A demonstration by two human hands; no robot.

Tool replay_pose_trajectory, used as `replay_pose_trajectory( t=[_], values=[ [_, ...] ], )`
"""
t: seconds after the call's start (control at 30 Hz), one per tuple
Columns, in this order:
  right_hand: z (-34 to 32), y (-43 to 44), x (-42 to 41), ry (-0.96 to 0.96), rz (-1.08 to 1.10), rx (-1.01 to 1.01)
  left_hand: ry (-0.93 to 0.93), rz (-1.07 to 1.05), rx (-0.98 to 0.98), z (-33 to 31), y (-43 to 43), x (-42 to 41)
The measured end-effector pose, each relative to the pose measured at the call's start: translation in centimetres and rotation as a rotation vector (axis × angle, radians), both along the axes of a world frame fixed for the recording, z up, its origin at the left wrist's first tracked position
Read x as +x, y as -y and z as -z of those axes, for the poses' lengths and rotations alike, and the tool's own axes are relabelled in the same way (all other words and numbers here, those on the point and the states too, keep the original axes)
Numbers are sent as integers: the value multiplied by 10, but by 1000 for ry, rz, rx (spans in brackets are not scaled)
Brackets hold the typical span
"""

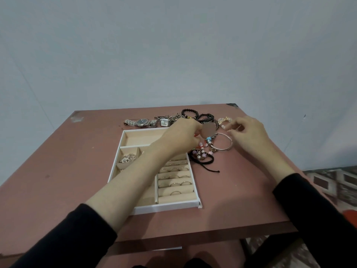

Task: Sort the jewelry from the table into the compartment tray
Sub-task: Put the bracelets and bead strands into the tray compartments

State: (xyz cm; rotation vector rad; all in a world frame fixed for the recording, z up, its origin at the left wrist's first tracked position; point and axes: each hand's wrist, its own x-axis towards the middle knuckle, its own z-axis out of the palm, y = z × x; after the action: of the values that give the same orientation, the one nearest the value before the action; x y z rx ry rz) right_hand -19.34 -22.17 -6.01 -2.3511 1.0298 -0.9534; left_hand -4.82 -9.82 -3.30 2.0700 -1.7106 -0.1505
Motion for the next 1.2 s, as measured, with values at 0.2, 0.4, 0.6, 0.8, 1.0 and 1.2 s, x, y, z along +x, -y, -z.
replay_pose_trajectory(
  t=[0.2,0.4,0.6,0.8,1.0,1.2],
  values=[
    [8,18,-3,-29,16,4,9,-22,17,5,16,-1],
    [13,30,-5,-153,59,47,20,-67,11,6,30,0],
    [11,35,-2,-264,92,12,-31,-60,-6,7,39,-3],
    [10,37,1,212,56,142,-29,-50,-39,4,50,-6],
    [-2,27,1,670,79,224,-14,7,-40,6,79,-19],
    [-8,22,-1,824,-46,260,83,-37,81,13,103,-36]
  ],
)
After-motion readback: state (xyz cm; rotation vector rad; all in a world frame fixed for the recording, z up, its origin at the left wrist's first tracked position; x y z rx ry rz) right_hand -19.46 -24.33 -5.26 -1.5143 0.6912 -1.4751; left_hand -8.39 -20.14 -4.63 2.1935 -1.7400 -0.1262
